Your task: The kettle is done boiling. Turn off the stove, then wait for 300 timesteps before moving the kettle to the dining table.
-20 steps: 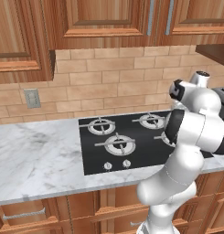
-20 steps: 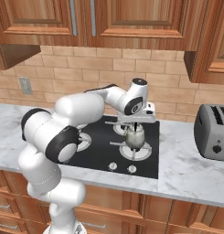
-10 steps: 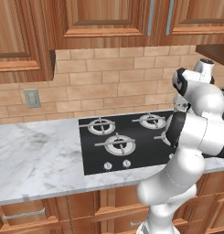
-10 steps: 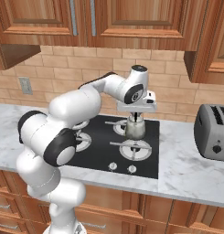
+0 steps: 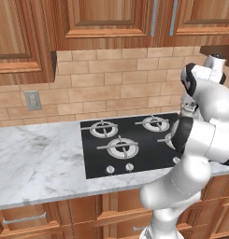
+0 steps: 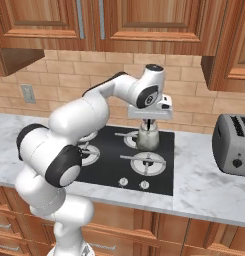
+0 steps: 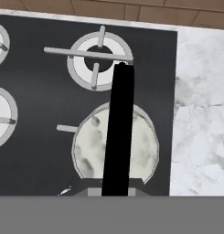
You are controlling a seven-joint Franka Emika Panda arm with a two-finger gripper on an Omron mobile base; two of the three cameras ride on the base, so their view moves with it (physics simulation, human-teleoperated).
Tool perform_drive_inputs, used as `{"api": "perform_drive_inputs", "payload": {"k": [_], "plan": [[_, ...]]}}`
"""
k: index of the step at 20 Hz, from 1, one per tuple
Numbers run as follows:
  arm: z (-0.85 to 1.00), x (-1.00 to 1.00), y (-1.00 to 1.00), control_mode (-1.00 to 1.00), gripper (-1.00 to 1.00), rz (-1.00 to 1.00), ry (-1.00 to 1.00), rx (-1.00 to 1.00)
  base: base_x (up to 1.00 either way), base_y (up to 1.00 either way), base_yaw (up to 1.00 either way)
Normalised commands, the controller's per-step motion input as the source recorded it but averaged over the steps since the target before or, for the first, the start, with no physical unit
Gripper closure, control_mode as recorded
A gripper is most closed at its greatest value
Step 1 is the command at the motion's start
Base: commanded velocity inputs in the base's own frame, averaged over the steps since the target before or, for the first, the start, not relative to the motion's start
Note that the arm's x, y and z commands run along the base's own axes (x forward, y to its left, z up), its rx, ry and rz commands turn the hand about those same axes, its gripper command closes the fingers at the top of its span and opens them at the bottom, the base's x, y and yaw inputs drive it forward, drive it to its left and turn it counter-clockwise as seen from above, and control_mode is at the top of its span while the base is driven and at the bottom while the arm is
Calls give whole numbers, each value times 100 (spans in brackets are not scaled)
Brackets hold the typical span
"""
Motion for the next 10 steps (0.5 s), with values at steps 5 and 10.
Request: {"api": "perform_drive_inputs", "payload": {"k": [5,10], "plan": [[-2,-53,4,-100,100,0,-13,0,0,0,0],[20,-45,5,-100,100,0,-7,0,0,0,0]]}}
